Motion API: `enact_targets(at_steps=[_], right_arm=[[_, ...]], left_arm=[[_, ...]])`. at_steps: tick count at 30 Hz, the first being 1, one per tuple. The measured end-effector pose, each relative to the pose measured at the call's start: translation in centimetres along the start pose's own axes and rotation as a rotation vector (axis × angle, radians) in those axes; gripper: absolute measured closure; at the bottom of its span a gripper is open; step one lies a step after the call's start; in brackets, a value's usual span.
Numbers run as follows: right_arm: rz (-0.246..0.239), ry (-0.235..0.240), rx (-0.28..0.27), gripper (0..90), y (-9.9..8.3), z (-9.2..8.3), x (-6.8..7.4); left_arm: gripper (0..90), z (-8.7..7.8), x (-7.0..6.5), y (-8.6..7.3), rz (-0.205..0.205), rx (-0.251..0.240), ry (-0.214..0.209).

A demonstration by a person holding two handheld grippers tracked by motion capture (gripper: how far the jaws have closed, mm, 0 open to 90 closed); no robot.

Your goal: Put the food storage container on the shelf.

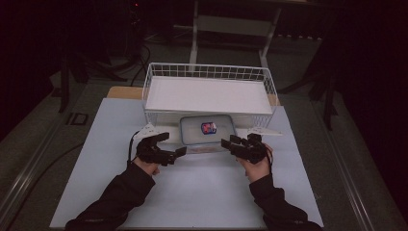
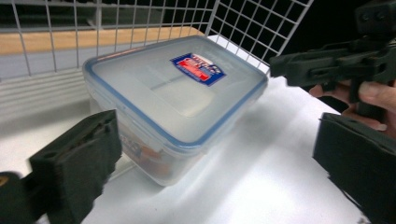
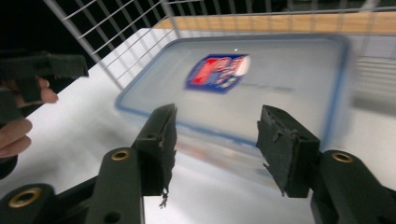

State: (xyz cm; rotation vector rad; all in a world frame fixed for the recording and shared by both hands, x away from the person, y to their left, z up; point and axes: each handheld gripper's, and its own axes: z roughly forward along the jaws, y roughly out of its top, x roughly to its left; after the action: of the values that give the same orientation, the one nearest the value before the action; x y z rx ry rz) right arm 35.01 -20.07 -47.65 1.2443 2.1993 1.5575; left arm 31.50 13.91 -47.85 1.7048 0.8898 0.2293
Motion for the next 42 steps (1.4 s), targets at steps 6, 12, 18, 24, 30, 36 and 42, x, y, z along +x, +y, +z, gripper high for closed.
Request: enact_targets(at_steps=[6,12,18,24,30,36,42], right_arm=[[-0.035,0.05,0.056,74.8,-1.0,1.3,1.5],[-0.053,0.057,0.102,89.8,-1.5,2.6,2.0],[-0.063,0.031,0.122,89.8,-1.5,4.0,2.0],[-0.074,0.019,0.115,89.8,-1.1,5.1,1.8],[-0.066,-0.018,0.107,89.9,-0.2,6.1,1.0],[-0.055,-0.044,0.092,89.9,0.5,7.1,0.3],[-0.057,-0.059,0.076,89.9,0.9,8.0,0.0]], left_arm=[[0.0,-1.5,-1.3,-1.0,0.006,0.015,-0.042],[0.0,-2.1,-2.1,-2.5,0.004,0.051,-0.058],[0.0,-1.8,-2.2,-3.3,0.017,0.056,-0.058],[0.0,-1.8,-2.1,-3.5,0.017,0.041,-0.048],[0.0,-1.9,-1.9,-3.5,0.024,0.031,-0.041],[0.0,-1.8,-1.9,-3.6,0.029,0.033,-0.045],[0.0,-1.9,-1.8,-3.5,0.03,0.026,-0.039]])
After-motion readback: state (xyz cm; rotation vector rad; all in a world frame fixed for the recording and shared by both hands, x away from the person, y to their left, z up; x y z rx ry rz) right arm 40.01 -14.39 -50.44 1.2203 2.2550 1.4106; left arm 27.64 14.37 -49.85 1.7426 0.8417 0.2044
